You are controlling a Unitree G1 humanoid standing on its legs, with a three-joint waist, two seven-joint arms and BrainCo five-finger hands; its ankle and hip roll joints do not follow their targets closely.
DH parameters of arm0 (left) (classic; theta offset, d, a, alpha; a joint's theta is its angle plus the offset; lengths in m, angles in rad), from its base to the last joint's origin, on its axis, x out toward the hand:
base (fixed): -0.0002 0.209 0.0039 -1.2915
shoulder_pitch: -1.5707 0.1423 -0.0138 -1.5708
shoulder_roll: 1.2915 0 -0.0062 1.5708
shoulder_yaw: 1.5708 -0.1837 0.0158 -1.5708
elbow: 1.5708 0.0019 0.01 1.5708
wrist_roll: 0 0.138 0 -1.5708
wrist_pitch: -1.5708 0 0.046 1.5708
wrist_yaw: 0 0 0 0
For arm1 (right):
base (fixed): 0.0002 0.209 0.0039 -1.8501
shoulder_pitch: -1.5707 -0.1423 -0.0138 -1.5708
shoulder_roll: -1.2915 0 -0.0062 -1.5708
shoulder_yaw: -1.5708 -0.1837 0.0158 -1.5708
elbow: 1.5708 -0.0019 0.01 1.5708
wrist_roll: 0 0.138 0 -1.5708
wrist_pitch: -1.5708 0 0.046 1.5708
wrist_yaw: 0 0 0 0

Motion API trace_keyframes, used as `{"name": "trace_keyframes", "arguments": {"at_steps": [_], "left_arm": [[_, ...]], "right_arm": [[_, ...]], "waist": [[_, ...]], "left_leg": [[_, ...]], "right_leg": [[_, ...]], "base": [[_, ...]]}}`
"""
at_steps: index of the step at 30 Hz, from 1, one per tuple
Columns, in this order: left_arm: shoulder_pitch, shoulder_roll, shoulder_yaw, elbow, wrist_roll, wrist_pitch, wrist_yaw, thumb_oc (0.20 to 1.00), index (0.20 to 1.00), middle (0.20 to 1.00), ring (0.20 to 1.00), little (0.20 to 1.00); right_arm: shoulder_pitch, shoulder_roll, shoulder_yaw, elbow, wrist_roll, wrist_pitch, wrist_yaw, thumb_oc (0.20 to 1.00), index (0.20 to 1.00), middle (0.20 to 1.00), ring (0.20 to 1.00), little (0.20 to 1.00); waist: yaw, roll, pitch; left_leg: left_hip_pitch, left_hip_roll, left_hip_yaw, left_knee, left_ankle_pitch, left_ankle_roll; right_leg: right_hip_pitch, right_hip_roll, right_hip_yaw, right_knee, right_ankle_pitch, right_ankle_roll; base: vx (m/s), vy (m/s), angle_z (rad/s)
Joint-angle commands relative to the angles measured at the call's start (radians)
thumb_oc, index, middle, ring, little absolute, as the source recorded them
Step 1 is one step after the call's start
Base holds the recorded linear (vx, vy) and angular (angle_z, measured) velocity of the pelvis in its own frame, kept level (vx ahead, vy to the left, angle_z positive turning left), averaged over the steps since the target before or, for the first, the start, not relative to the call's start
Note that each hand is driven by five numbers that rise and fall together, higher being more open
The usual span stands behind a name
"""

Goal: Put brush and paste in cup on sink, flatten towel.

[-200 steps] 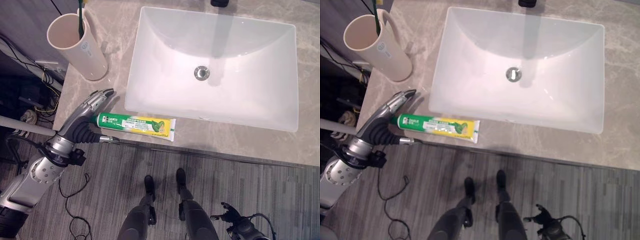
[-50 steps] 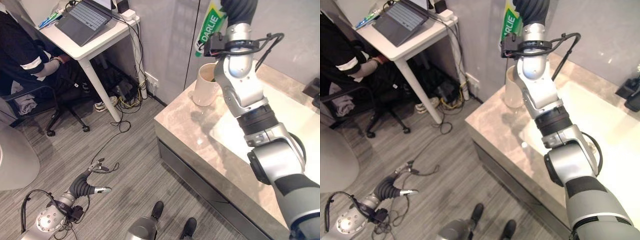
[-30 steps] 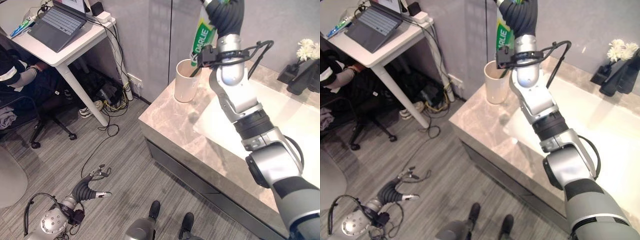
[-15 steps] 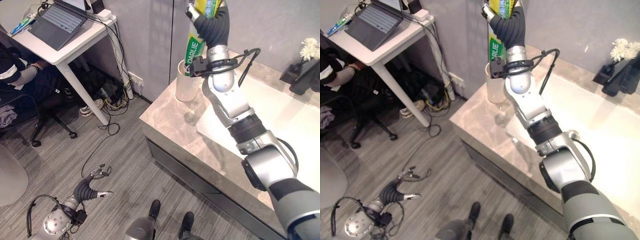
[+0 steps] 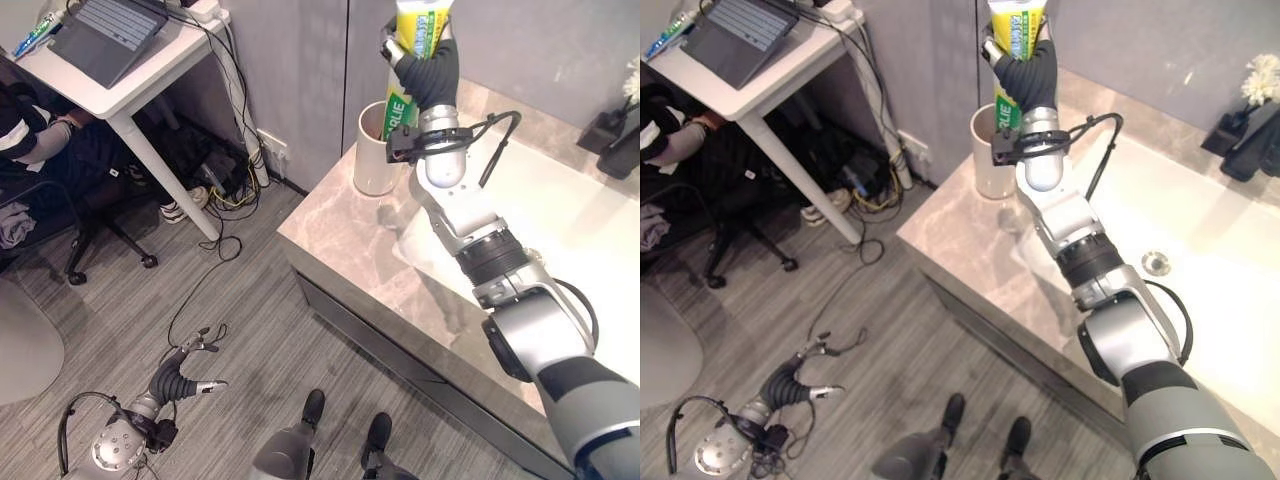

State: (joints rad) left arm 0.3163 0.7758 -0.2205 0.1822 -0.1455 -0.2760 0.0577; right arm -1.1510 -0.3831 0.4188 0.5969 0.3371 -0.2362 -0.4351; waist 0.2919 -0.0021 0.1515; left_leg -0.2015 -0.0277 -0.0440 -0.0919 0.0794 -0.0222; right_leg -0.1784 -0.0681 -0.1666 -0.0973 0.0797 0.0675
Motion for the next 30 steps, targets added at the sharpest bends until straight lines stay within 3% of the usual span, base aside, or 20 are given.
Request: {"name": "trace_keyframes", "arguments": {"at_steps": [1,3,4,5,6,20,24,27,28,30], "left_arm": [[-0.014,0.023,-0.007,-0.022,0.012,-0.029,0.018,1.0,1.0,1.0,1.0,1.0],[-0.039,-0.011,-0.03,0.088,0.024,-0.031,0.032,1.0,1.0,1.0,1.0,1.0],[-0.047,-0.02,-0.031,0.094,0.025,-0.029,0.036,1.0,1.0,1.0,1.0,1.0],[-0.053,-0.03,-0.033,0.108,0.026,-0.024,0.039,1.0,1.0,1.0,1.0,1.0],[-0.059,-0.048,-0.038,0.118,0.029,-0.02,0.037,1.0,1.0,1.0,1.0,1.0],[-0.083,-0.041,-0.047,0.108,0.066,-0.011,0.037,1.0,1.0,1.0,1.0,1.0],[-0.13,-0.086,-0.055,0.245,0.081,-0.014,0.072,1.0,1.0,1.0,1.0,1.0],[-0.118,-0.076,0.024,0.097,0.057,-0.017,0.093,1.0,1.0,1.0,1.0,1.0],[-0.061,-0.066,0.14,-0.047,0.061,-0.047,0.11,1.0,1.0,1.0,1.0,1.0],[-0.027,-0.077,0.21,-0.108,0.079,-0.063,0.133,1.0,1.0,1.0,1.0,1.0]], "right_arm": [[-0.105,-0.049,-0.034,-0.024,-0.026,-0.04,-0.02,0.2,0.2,0.2,0.2,0.2],[-0.105,-0.048,-0.031,-0.009,-0.018,-0.043,-0.012,0.2,0.2,0.2,0.2,0.2],[-0.104,-0.046,-0.026,-0.005,-0.011,-0.041,-0.007,0.388,0.388,0.388,0.388,0.388],[-0.105,-0.049,-0.022,-0.01,-0.013,-0.041,-0.005,0.796,0.796,0.796,0.796,0.796],[-0.096,-0.044,-0.025,-0.022,-0.009,-0.046,-0.007,1.0,1.0,1.0,1.0,1.0],[0.011,-0.036,-0.099,-0.268,-0.058,-0.071,-0.026,1.0,1.0,1.0,1.0,1.0],[0.036,-0.043,-0.123,-0.327,-0.085,-0.084,-0.046,1.0,1.0,1.0,1.0,1.0],[0.09,-0.169,-0.155,-0.49,-0.251,-0.058,-0.067,1.0,1.0,1.0,1.0,1.0],[0.146,-0.38,-0.232,-0.572,-0.501,-0.018,-0.151,1.0,1.0,1.0,1.0,1.0],[0.237,-0.487,-0.314,-0.599,-0.608,-0.008,-0.21,1.0,1.0,1.0,1.0,1.0]], "waist": [[0.033,-0.042,0.008],[0.031,-0.046,0.008],[0.032,-0.049,0.007],[0.03,-0.052,0.006],[0.028,-0.053,0.005],[0.006,-0.052,-0.021],[-0.006,-0.054,-0.034],[-0.018,-0.05,-0.046],[-0.034,-0.048,-0.059],[-0.048,-0.05,-0.073]], "left_leg": [[0.036,-0.002,0.021,0.006,-0.018,-0.004],[0.037,0.0,0.025,0.006,-0.018,-0.005],[0.038,0.001,0.027,0.006,-0.019,-0.005],[0.04,0.002,0.03,0.006,-0.02,-0.005],[0.049,0.004,0.035,0.007,-0.024,-0.006],[0.102,0.011,0.053,0.009,-0.042,-0.005],[0.117,0.011,0.059,0.007,-0.046,-0.004],[0.137,0.01,0.06,0.006,-0.053,-0.002],[0.143,0.007,0.058,0.007,-0.05,0.0],[0.153,0.006,0.056,0.006,-0.054,0.001]], "right_leg": [[0.045,-0.067,0.018,0.01,0.038,0.072],[0.045,-0.066,0.022,0.01,0.038,0.072],[0.046,-0.065,0.023,0.01,0.038,0.071],[0.047,-0.064,0.025,0.01,0.038,0.07],[0.054,-0.062,0.028,0.01,0.037,0.068],[0.097,-0.059,0.037,0.01,0.032,0.064],[0.107,-0.061,0.04,0.011,0.032,0.064],[0.125,-0.063,0.04,0.011,0.03,0.066],[0.133,-0.066,0.034,0.013,0.034,0.069],[0.142,-0.069,0.03,0.012,0.03,0.073]], "base": [[0.0,0.0,0.0],[0.0,0.0,0.0],[0.01,-0.001,-0.05],[0.02,-0.001,-0.04],[0.01,-0.003,-0.03],[-0.01,-0.001,-0.04],[-0.01,0.008,-0.02],[0.0,0.016,0.02],[0.02,0.055,0.11],[0.01,0.043,0.08]]}}
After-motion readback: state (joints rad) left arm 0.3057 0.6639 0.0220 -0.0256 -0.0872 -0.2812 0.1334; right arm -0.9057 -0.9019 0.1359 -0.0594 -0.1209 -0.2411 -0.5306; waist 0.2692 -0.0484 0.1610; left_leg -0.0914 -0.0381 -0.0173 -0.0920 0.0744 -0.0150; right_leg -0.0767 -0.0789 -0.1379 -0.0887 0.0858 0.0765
